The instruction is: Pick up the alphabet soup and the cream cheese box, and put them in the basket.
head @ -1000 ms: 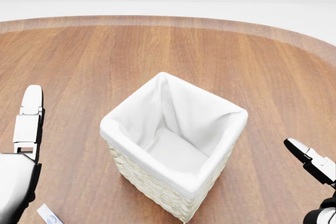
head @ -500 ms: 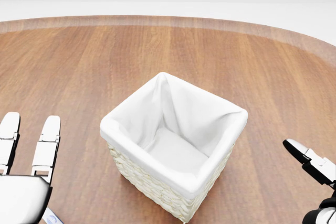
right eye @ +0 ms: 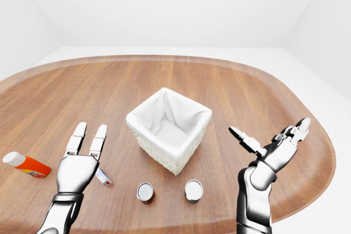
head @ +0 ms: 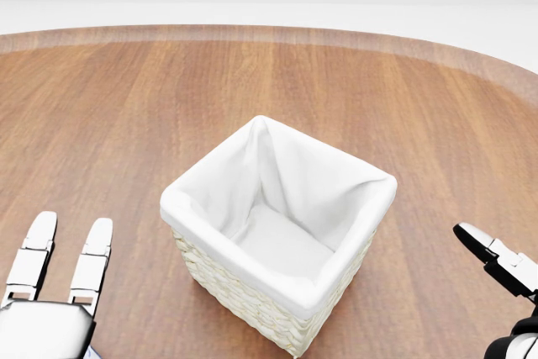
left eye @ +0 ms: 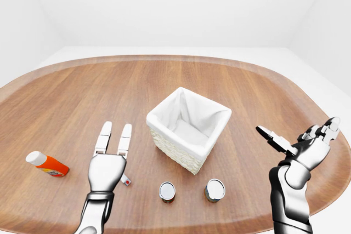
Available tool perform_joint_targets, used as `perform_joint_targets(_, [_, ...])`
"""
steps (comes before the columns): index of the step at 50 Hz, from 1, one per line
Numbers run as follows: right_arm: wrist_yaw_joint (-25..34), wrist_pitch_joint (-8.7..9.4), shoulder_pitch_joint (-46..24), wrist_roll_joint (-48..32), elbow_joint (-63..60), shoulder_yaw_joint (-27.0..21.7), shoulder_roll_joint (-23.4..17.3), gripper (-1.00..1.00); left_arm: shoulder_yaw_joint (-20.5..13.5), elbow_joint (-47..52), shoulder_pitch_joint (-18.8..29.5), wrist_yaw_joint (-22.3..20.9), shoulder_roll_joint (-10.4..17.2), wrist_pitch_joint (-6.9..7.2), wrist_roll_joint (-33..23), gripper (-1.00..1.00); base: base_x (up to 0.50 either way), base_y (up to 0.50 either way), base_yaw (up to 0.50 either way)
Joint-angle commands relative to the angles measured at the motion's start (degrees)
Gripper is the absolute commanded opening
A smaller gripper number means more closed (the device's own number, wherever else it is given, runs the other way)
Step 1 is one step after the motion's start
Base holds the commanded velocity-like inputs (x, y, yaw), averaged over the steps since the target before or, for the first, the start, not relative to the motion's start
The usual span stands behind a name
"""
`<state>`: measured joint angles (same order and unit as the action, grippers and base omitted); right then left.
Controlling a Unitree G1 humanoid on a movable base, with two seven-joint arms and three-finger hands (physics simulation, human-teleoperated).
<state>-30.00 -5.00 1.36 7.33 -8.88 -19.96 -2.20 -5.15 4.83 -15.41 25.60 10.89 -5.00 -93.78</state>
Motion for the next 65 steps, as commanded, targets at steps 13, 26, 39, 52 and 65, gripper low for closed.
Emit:
perform_joint_targets(13, [0.00,0.00,0.03,-0.26,-0.11,0.04,0.07,1.00,8.46,-29.29,10.52,4.40,4.58,0.00,0.81,1.00,0.00,0.00,0.00])
perform_joint_targets(26, [0.00,0.00,0.14,-0.15,-0.25,0.00,0.11,1.00,9.20,-32.54,10.39,4.40,6.13,0.00,1.14,1.00,0.00,0.00,0.00])
perform_joint_targets(39, [0.00,0.00,0.07,-0.25,0.12,0.06,0.09,1.00,8.33,-34.47,9.12,4.40,8.35,0.00,1.92,1.00,0.00,0.00,0.00])
perform_joint_targets(52, [0.00,0.00,0.15,-0.38,-0.29,0.14,0.12,1.00,8.26,-37.19,9.31,4.40,9.43,0.00,-0.25,1.00,0.00,0.00,0.00])
perform_joint_targets(65, [0.00,0.00,-0.04,-0.42,0.22,0.10,0.09,1.00,11.92,-53.85,17.34,4.40,9.06,0.00,0.38,1.00,0.00,0.00,0.00])
